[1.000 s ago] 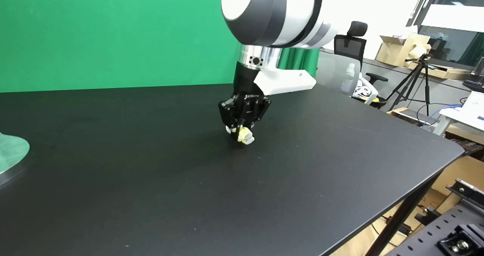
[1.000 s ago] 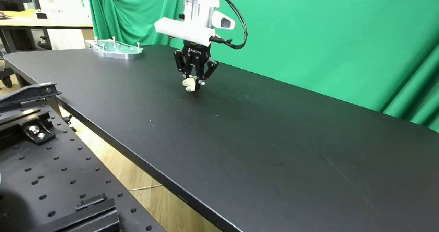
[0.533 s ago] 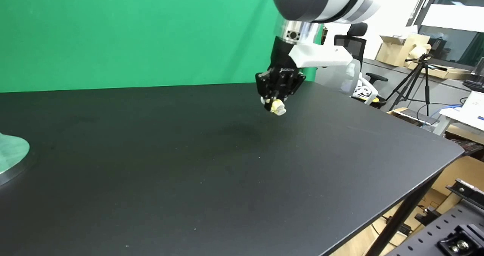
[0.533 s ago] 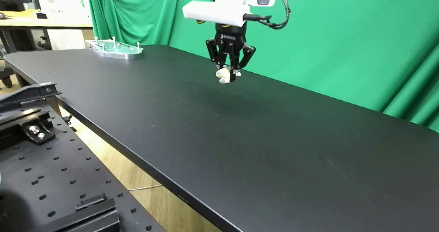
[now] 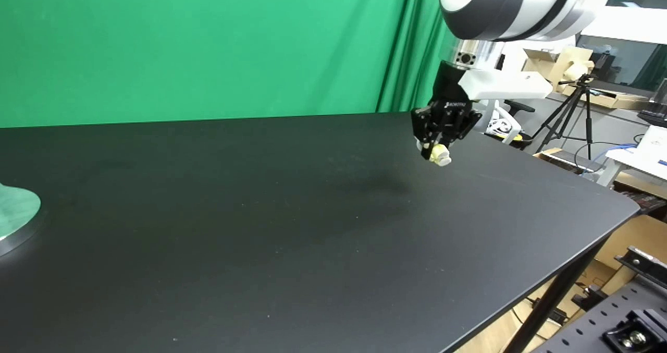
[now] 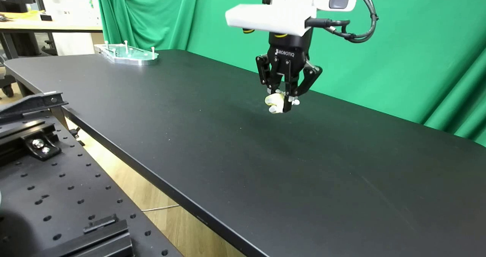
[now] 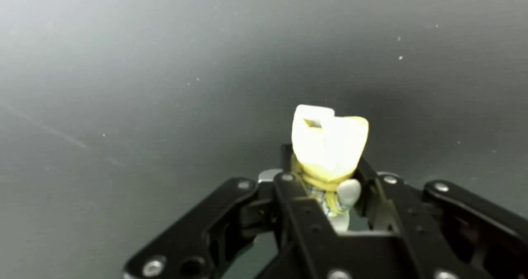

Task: Move the bunny toy to the right

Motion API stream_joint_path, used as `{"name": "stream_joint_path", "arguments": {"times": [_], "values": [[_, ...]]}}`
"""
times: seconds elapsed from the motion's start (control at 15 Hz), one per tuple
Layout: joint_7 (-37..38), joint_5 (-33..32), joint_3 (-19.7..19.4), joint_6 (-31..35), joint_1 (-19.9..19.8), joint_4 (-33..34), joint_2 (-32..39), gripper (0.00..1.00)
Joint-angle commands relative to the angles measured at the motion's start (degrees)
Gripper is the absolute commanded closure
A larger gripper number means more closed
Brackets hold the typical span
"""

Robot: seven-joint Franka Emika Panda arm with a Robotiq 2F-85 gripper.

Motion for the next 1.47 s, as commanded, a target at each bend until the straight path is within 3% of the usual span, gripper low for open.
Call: {"name": "stream_joint_path", "arguments": {"times": [0.0,0.53,0.6,0.67,0.8,1.13,1.33,1.4], "values": [[-3.0,3.2,2.3,-1.8,-3.7,-0.6,0.6,0.92],[-9.8,5.8,5.5,2.7,-8.9,-0.3,5.1,0.92],[-10.8,5.6,5.9,3.1,-9.5,-0.1,5.7,0.77],[-11.4,5.4,6.2,3.4,-9.9,0.0,6.2,0.44],[-12.6,5.4,7.1,4.2,-11.0,0.3,6.7,0.38],[-14.5,5.9,9.5,4.9,-13.3,0.2,6.0,0.04],[-13.2,5.2,8.7,3.8,-12.3,-0.3,3.9,0.00],[-13.7,6.4,10.0,2.8,-13.4,-0.3,2.9,0.00]]}}
